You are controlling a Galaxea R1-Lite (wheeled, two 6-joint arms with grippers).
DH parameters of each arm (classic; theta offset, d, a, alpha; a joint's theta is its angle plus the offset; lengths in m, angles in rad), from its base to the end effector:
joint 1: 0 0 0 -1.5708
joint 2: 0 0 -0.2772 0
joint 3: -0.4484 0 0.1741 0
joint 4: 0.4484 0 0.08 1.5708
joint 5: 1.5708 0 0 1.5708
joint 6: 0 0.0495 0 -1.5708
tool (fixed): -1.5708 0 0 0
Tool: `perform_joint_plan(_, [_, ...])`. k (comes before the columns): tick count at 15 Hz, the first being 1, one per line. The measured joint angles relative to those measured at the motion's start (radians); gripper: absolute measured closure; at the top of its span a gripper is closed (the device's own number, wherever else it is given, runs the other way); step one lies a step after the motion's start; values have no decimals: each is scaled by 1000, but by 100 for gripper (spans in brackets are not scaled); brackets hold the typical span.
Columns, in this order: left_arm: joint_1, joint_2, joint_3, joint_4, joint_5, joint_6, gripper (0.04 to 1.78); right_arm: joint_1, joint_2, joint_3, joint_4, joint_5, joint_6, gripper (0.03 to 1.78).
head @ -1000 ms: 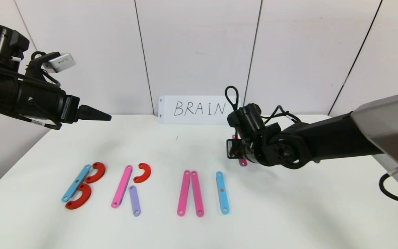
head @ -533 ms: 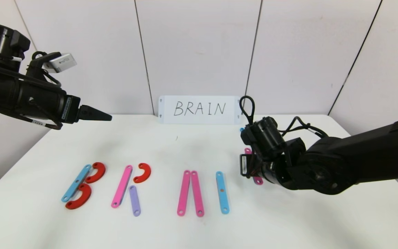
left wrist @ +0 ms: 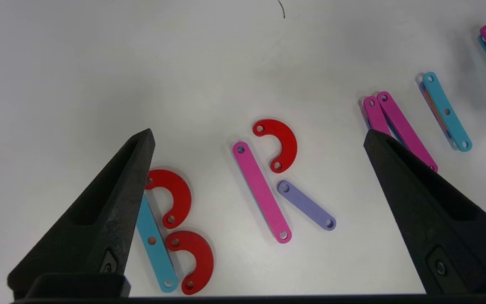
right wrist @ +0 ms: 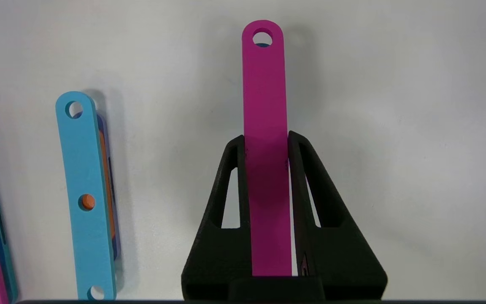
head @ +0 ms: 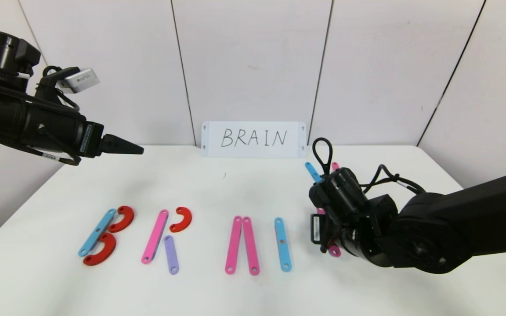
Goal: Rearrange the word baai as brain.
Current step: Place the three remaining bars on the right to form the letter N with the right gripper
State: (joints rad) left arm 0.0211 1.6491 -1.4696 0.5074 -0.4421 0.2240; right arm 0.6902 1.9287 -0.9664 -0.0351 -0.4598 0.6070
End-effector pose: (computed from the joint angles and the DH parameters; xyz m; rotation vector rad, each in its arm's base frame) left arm 0.2864 -0.0151 0.2435 0.0536 0.6233 -0.4765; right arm 0.2633 0.1889 0.0746 0.0688 0.7989 -0.0288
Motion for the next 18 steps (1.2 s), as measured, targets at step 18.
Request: perform_joint_plan(18, [0, -3, 0, 2, 0, -1, 9, 15, 37, 18, -25, 0, 8, 128])
